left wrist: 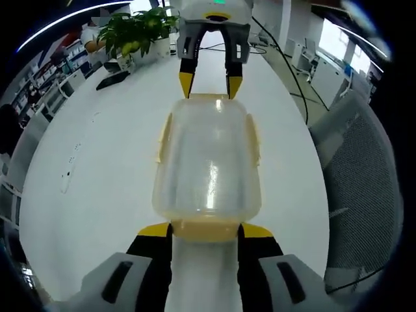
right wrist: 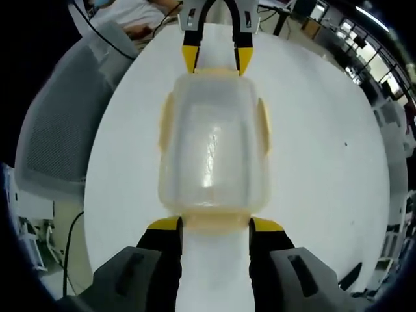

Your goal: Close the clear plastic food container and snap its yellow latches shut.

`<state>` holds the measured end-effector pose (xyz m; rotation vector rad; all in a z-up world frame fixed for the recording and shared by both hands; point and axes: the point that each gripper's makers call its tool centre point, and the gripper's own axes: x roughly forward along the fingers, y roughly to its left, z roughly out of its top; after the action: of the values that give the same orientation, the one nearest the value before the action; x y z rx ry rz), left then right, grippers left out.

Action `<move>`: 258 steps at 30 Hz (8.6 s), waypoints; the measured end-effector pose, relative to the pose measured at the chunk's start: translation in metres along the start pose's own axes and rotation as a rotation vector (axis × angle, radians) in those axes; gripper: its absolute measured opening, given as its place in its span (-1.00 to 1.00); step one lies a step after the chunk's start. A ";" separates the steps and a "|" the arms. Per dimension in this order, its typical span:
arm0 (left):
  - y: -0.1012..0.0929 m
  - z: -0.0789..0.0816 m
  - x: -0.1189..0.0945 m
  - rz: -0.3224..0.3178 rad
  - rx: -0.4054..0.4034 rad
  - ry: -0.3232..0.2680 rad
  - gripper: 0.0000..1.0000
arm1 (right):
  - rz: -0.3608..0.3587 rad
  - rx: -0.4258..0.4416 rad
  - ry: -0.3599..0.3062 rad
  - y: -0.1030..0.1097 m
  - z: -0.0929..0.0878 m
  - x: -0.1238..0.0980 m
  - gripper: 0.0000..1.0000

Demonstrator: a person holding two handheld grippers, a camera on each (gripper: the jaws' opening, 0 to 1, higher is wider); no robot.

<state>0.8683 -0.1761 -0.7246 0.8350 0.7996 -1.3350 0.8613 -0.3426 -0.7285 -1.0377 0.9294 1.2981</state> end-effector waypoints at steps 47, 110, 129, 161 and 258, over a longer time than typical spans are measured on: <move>0.002 0.004 -0.022 0.162 -0.410 -0.138 -0.22 | -0.202 0.527 -0.209 0.001 0.016 -0.028 -0.30; -0.009 0.015 0.011 0.125 -0.883 -0.197 -0.16 | -0.163 1.122 -0.331 0.001 0.033 0.003 -0.17; -0.022 -0.006 -0.003 0.124 -0.883 -0.177 -0.15 | -0.179 1.150 -0.331 0.018 0.051 0.009 -0.16; -0.050 -0.038 -0.022 0.130 -0.889 -0.142 -0.12 | -0.205 1.174 -0.345 0.052 0.092 0.019 -0.15; -0.078 -0.011 -0.069 0.075 -0.305 -0.182 -0.52 | -0.176 0.620 -0.485 0.059 0.153 -0.010 -0.66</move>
<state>0.7853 -0.1375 -0.6742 0.4914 0.7952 -1.1674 0.7969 -0.1999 -0.6792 -0.2914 0.7663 0.9536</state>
